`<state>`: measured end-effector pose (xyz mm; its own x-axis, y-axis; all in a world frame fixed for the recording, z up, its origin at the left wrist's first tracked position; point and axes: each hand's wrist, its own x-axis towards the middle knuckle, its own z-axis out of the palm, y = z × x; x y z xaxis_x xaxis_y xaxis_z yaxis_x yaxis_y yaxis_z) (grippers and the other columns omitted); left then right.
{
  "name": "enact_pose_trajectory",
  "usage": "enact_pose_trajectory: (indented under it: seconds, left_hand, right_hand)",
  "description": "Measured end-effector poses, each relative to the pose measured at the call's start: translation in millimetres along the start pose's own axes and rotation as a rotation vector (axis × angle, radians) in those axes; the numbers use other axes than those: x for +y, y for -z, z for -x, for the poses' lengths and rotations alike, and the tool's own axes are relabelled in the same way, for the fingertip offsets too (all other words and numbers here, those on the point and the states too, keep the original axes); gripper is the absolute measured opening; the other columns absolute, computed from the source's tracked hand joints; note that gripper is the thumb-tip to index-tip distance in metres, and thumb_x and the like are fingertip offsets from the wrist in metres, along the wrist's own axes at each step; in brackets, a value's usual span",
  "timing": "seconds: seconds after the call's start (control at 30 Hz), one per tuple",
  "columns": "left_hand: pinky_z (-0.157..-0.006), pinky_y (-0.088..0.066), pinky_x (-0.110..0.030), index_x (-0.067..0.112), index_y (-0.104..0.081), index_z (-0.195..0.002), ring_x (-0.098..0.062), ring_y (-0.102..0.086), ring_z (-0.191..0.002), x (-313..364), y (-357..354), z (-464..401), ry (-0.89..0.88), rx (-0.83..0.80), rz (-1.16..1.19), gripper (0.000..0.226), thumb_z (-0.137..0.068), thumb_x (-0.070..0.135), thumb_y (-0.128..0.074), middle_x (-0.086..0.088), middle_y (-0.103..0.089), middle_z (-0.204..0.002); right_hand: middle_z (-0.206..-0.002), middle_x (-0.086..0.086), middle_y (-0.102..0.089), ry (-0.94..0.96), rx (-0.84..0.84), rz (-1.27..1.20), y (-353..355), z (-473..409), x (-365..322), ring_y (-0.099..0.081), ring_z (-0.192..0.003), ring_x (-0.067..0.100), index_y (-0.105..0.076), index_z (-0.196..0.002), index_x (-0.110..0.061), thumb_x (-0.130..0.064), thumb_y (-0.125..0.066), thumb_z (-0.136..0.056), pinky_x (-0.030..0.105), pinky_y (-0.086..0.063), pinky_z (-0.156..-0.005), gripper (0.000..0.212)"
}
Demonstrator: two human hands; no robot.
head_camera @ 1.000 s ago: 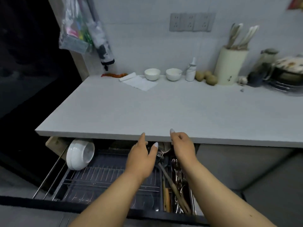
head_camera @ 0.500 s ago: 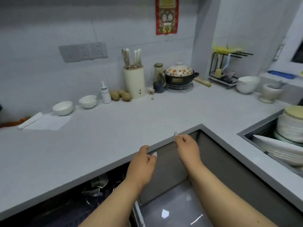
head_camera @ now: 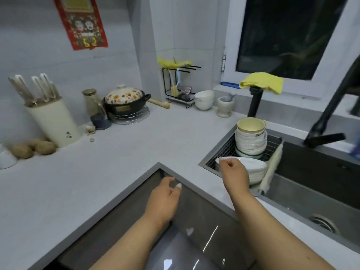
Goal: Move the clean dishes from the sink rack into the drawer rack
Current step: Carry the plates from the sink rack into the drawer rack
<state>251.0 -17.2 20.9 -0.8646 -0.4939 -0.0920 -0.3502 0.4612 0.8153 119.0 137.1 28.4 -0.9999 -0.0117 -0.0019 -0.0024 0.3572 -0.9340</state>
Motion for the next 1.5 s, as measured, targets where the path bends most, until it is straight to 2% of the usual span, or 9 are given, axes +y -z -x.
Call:
enact_pose_trajectory:
  seconds: [0.13,0.23,0.33,0.5,0.7,1.03,1.23,1.4,1.5]
  left_hand:
    - [-0.089,-0.050,-0.035,0.020,-0.050,-0.127,-0.014,-0.065,-0.091,18.4,-32.3,-31.8,-0.011,-0.080,-0.010,0.035,-0.097,0.038,-0.048,-0.002,-0.069,-0.092]
    - [-0.091,-0.051,-0.037,0.020,-0.049,-0.127,-0.015,-0.065,-0.090,30.2,-52.9,-51.8,0.002,-0.127,0.007,0.034,-0.097,0.038,-0.047,-0.004,-0.069,-0.091]
    - [-0.091,-0.051,-0.037,0.018,-0.049,-0.126,-0.016,-0.066,-0.090,40.1,-73.5,-68.8,0.024,-0.159,0.021,0.034,-0.098,0.036,-0.047,-0.001,-0.068,-0.091]
    - [-0.086,-0.051,-0.032,0.020,-0.051,-0.120,-0.015,-0.067,-0.088,55.4,-102.7,-91.1,0.056,-0.189,0.025,0.024,-0.098,0.030,-0.046,-0.002,-0.069,-0.092]
    - [-0.082,-0.048,-0.029,0.021,-0.052,-0.118,-0.016,-0.066,-0.087,67.2,-124.2,-109.7,0.070,-0.223,0.025,0.023,-0.097,0.028,-0.046,-0.002,-0.069,-0.091]
    - [-0.081,-0.051,-0.035,0.020,-0.055,-0.105,-0.018,-0.066,-0.079,71.8,-138.1,-129.6,0.122,-0.235,0.111,0.017,-0.097,0.032,-0.048,-0.003,-0.070,-0.083]
    - [-0.068,-0.056,-0.037,0.013,-0.052,-0.095,-0.030,-0.064,-0.072,93.9,-141.1,-140.0,0.356,-0.268,0.457,0.024,-0.102,0.028,-0.035,-0.023,-0.063,-0.097]
    - [-0.060,-0.060,-0.035,0.016,-0.044,-0.125,-0.036,-0.071,-0.078,107.3,-139.1,-146.4,0.536,-0.350,0.816,0.050,-0.097,0.057,-0.034,-0.029,-0.062,-0.108]
    - [-0.057,-0.060,-0.034,0.005,-0.048,-0.125,-0.037,-0.070,-0.076,111.8,-132.3,-146.6,0.563,-0.310,0.924,0.039,-0.100,0.034,-0.041,-0.024,-0.064,-0.107]
  right_hand:
    - [-0.092,0.002,-0.065,-0.047,0.063,0.126,31.4,-47.7,32.8,-0.060,-0.085,0.021,-0.062,-0.094,-0.013,-0.037,-0.055,-0.093,0.028,-0.039,-0.070,0.026]
    - [-0.116,0.001,-0.066,0.032,0.059,0.356,47.3,-78.6,61.9,-0.055,-0.112,0.022,-0.066,-0.111,-0.016,-0.044,-0.058,-0.088,0.034,-0.043,-0.092,0.037]
    - [-0.127,-0.003,-0.061,0.075,-0.031,0.576,58.0,-98.8,82.8,-0.046,-0.126,0.020,-0.065,-0.117,-0.023,-0.048,-0.060,-0.086,0.037,-0.031,-0.105,0.040]
    - [-0.111,-0.012,-0.067,0.152,-0.179,0.743,63.6,-119.3,102.8,-0.049,-0.118,0.014,-0.071,-0.105,-0.036,-0.047,-0.059,-0.086,0.034,-0.025,-0.099,0.025]
    - [-0.094,-0.012,-0.066,0.320,-0.216,0.629,63.9,-133.6,111.6,-0.051,-0.099,0.011,-0.073,-0.091,-0.027,-0.027,-0.063,-0.089,0.026,-0.021,-0.098,0.011]
    - [-0.072,-0.004,-0.057,0.552,-0.067,0.390,55.9,-143.9,105.2,-0.046,-0.076,0.014,-0.066,-0.070,-0.011,-0.012,-0.072,-0.078,0.031,-0.031,-0.077,0.010]
    - [-0.073,-0.016,-0.045,0.677,0.001,0.354,59.7,-143.8,91.6,-0.035,-0.076,-0.001,-0.062,-0.069,-0.015,-0.021,-0.068,-0.079,0.021,-0.025,-0.073,0.013]
    - [-0.071,-0.009,-0.053,0.825,-0.029,0.330,68.5,-136.8,70.4,-0.040,-0.076,0.004,-0.064,-0.072,-0.016,-0.029,-0.058,-0.083,0.018,-0.026,-0.075,0.018]
    - [-0.072,-0.002,-0.059,0.907,-0.085,0.320,67.3,-128.7,59.8,-0.044,-0.077,0.010,-0.066,-0.075,-0.015,-0.027,-0.058,-0.083,0.020,-0.028,-0.076,0.016]
